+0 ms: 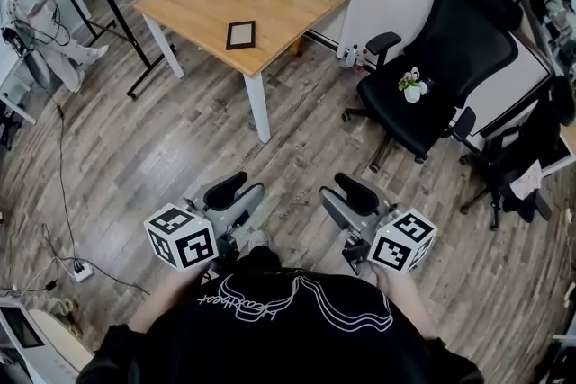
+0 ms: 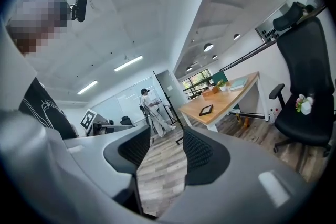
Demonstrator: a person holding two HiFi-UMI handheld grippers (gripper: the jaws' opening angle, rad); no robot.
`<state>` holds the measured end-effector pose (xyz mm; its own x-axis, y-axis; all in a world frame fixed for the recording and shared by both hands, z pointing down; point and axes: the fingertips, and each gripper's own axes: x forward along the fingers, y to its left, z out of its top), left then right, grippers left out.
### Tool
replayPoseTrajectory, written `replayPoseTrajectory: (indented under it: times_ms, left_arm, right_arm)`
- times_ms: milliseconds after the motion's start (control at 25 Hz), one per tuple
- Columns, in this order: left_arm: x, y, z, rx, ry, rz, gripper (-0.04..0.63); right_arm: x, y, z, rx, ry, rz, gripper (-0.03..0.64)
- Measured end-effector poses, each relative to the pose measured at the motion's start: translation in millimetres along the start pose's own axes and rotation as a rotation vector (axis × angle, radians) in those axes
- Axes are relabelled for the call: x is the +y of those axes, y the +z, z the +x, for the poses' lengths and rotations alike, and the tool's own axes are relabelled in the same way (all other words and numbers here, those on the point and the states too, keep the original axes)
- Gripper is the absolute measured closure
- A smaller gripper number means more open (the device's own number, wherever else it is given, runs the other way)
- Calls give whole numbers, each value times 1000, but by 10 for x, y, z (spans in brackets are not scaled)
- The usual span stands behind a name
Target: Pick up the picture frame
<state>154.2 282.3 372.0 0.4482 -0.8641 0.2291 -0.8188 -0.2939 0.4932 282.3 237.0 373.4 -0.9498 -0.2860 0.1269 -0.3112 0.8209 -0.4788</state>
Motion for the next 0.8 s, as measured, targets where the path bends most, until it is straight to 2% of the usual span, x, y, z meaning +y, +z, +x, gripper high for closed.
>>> replayPoseTrajectory:
  times_ms: [160,280,360,520,800]
  left_arm:
    - [450,367,78,-2,-2,0,367]
    - [809,626,36,-10,22,40,312]
    - [1044,765,-10,-18,26,52,309]
    - [1436,925,-68,-9,28,61,261]
    - [1801,1059,-71,-17,29,53,227]
  right_arm:
    - [-127,212,501,-11,-25,2,368]
    - [-186,313,893,2,-45,-6,333]
    - [-214,360,1141,7,-57,-9,322]
    - [-205,426,1565,18,-62,-20,313]
    - [-259,461,1984,39,-66,-35,305]
